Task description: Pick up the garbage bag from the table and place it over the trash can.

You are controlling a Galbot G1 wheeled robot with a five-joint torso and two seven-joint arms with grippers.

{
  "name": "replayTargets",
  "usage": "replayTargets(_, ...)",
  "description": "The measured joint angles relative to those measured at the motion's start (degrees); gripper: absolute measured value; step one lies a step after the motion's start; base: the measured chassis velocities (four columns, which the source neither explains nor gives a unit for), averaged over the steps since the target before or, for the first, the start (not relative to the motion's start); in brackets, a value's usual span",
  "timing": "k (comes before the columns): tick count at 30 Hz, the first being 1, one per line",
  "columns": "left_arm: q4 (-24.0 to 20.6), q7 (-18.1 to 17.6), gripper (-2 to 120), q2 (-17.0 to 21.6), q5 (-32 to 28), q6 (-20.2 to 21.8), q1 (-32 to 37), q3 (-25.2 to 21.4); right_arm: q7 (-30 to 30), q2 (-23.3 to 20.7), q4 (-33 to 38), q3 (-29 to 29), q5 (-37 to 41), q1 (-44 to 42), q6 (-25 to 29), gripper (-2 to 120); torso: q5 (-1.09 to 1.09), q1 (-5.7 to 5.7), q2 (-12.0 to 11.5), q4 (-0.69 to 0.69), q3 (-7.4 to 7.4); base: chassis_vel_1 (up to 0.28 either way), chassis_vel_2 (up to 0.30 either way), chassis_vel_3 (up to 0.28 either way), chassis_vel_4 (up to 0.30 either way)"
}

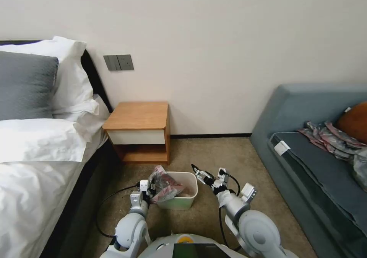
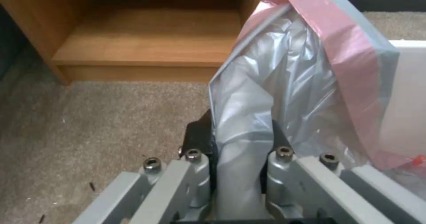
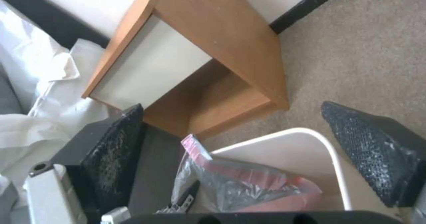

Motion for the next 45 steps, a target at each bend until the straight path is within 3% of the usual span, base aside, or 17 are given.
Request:
replayTargets(4,0.41,-0.6,11,-0.13,-0.09,-2.43,0.08,0.15,-0.25,-0.03,0.14,0.08,-0.27,-0.06,0.0,100,-0.02,0.0,0.0,-0.01,0.0,0.0,0.0,0.0,0.0)
replayTargets(9,0.93,-1.4,9,-0.19,-0.31,-9.21,0.42,-0.08,-1.37,-0.44,0.6,0.2,-1.76,0.43,0.0,100,-0.06,0.0,-0.01,-0.02,0.02,0.0,0.0,0.0,0.0)
replayTargets(11,0.81,-1.31,9,0.04,-0.44,-14.37,1.02,-0.67,-3.31,-0.95,1.34,0.34,-3.41,0.77,-0.05,100,-0.02,0.01,-0.01,-0.01,0.02,0.0,0.0,0.0,0.0)
replayTargets(12,0.81,-1.31,9,0.04,-0.44,-14.37,1.02,-0.67,-3.31,-0.95,1.34,0.34,-3.41,0.77,-0.05,100,-0.02,0.01,-0.01,-0.01,0.02,0.0,0.0,0.0,0.0)
replayTargets(16,0.28,0.92,9,0.35,0.43,-23.62,1.99,-1.73,-7.54,-2.94,3.34,0.29,-4.02,2.52,-1.08,100,-0.01,0.0,-0.01,0.0,0.01,0.0,0.0,0.0,0.0)
replayTargets(25,0.18,4.69,9,-0.17,3.39,-34.73,3.07,-2.47,-9.48,-6.3,3.44,-2.01,-1.36,8.86,-6.39,100,0.0,0.0,-0.01,0.0,0.01,0.0,0.0,0.0,0.0)
replayTargets(29,0.45,6.67,9,-0.8,6.2,-40.3,3.84,-2.84,-7.1,-7.17,2.18,-5.71,-0.07,15.03,-9.22,100,0.0,0.01,-0.01,0.01,0.01,0.0,0.0,0.0,0.0)
replayTargets(45,1.01,7.63,9,-2.76,10.79,-49.86,5.14,-3.6,-0.17,-6.03,-4.49,-19.91,-5.78,27.18,-14.24,100,-0.01,0.01,-0.01,0.0,0.01,0.0,0.0,0.0,0.0)
